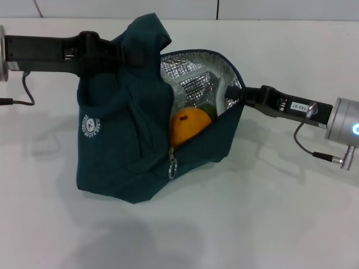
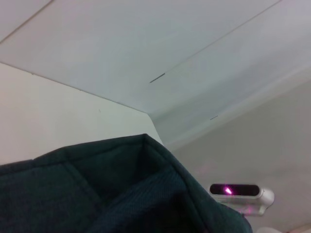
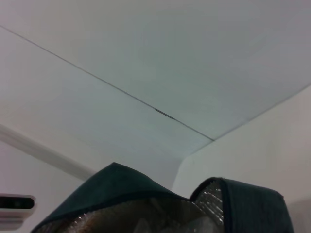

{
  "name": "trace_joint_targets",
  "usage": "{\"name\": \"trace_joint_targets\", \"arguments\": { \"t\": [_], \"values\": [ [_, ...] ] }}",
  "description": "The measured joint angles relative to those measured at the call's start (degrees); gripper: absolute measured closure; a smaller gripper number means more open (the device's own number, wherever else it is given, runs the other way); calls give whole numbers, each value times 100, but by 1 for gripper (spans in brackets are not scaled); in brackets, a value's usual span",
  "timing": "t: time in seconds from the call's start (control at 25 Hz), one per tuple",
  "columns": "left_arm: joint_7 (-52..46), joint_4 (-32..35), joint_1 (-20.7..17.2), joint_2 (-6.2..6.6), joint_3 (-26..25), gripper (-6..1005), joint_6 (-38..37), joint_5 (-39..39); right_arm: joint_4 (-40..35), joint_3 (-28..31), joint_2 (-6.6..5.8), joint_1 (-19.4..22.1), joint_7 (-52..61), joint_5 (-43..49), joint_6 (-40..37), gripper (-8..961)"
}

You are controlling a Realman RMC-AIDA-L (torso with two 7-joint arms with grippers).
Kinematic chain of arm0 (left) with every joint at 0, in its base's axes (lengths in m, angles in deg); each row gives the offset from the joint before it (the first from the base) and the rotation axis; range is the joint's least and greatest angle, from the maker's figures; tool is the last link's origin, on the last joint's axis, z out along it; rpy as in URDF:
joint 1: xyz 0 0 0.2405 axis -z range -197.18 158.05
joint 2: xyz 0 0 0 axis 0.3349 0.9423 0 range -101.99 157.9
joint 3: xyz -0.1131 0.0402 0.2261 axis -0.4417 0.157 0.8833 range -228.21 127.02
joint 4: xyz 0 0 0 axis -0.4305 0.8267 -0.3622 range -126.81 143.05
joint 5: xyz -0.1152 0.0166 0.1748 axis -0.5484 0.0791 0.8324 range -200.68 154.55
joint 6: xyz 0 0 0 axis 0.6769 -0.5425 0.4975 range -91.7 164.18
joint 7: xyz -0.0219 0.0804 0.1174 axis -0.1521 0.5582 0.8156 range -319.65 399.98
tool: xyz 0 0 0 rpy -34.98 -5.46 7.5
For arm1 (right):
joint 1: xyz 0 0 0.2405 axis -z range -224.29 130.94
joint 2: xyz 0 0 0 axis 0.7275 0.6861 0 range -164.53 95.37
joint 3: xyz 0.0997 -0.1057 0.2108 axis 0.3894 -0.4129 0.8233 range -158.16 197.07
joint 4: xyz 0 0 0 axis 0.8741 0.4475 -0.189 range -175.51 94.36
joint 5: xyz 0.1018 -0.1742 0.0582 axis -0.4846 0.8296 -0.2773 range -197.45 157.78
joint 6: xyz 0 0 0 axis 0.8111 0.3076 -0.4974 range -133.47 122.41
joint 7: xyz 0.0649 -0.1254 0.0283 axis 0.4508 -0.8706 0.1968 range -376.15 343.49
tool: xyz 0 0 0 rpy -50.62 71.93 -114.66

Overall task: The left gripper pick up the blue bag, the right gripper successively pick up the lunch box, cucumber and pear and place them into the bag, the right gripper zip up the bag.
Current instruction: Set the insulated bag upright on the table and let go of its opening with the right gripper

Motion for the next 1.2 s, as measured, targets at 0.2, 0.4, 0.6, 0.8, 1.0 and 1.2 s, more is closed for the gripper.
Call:
{"name": "trace_joint_targets", "arguments": {
  "t": [0.2, 0.4, 0.6, 0.8, 1.0, 1.2],
  "values": [
    [-27, -2, 3, 3, 51, 852, -48, -4, -137, 360, 4, 141, -461, -11, -429, 934],
    [-106, -108, 21, 59, 70, 851, -313, -198, -500, 832, -33, 388, -759, -5, -1079, 934],
    [18, -554, 64, 110, 70, 849, -318, -311, -992, 1073, -90, 632, -837, 31, -1561, 934],
    [298, -900, 107, 42, 70, 848, -25, -150, -1080, 1077, -176, 728, -848, 73, -1589, 933],
    [491, -1103, 71, 25, 69, 847, 282, 12, -1067, 1080, -236, 744, -970, 138, -1548, 933],
    [556, -1130, 7, -29, 67, 846, 585, 273, -1034, 1079, -322, 732, -1111, 336, -1247, 933]
  ]
}}
